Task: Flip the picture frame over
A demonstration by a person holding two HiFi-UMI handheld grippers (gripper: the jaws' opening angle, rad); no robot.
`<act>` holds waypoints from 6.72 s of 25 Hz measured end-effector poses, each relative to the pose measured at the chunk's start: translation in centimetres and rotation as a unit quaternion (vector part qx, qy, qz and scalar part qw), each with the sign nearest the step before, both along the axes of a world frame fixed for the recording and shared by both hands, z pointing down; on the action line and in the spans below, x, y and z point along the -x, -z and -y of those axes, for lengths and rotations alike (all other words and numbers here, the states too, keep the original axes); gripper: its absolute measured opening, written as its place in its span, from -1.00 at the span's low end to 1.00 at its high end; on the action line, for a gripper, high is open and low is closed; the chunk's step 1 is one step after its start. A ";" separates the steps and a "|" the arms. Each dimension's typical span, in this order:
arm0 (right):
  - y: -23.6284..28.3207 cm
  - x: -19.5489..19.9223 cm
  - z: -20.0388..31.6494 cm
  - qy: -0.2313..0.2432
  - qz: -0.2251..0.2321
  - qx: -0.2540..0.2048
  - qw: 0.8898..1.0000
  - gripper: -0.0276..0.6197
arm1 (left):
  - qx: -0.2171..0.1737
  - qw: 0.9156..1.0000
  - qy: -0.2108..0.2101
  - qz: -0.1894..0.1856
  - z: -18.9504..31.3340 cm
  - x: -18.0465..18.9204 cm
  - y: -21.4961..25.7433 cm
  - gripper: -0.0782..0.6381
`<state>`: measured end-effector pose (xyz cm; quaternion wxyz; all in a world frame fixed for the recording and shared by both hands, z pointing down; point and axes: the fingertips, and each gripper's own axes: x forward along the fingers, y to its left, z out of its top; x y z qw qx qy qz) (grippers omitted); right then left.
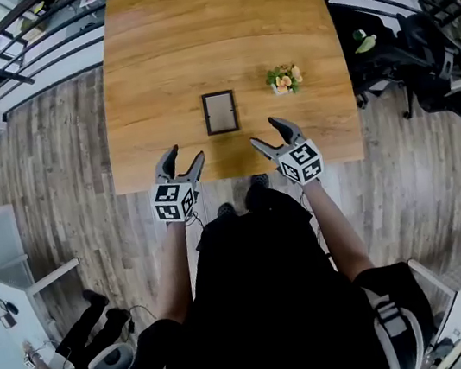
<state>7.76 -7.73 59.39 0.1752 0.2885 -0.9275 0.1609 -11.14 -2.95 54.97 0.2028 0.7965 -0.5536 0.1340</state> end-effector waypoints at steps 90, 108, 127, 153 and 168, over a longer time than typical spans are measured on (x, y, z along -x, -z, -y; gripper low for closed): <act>-5.3 0.7 5.0 -0.049 -0.064 0.059 0.995 -0.15 | 0.208 0.975 0.066 -0.046 11.5 -1.3 -20.5 -0.61; -7.8 3.4 4.6 -0.030 -0.039 0.112 0.992 -0.17 | 0.184 0.969 0.093 -0.136 11.6 -1.3 -17.7 -0.62; -9.3 5.2 3.6 -0.052 0.108 0.259 0.958 -0.35 | 0.134 0.973 0.084 -0.169 11.9 -2.1 -12.8 -0.62; -9.1 4.8 3.9 -0.082 0.141 0.291 0.943 -0.68 | 0.143 0.975 0.048 -0.165 11.3 -3.3 -13.8 -0.61; -8.6 4.8 4.5 -0.095 0.151 0.291 0.940 -0.70 | 0.146 0.968 0.027 -0.203 11.2 -4.3 -13.7 -0.40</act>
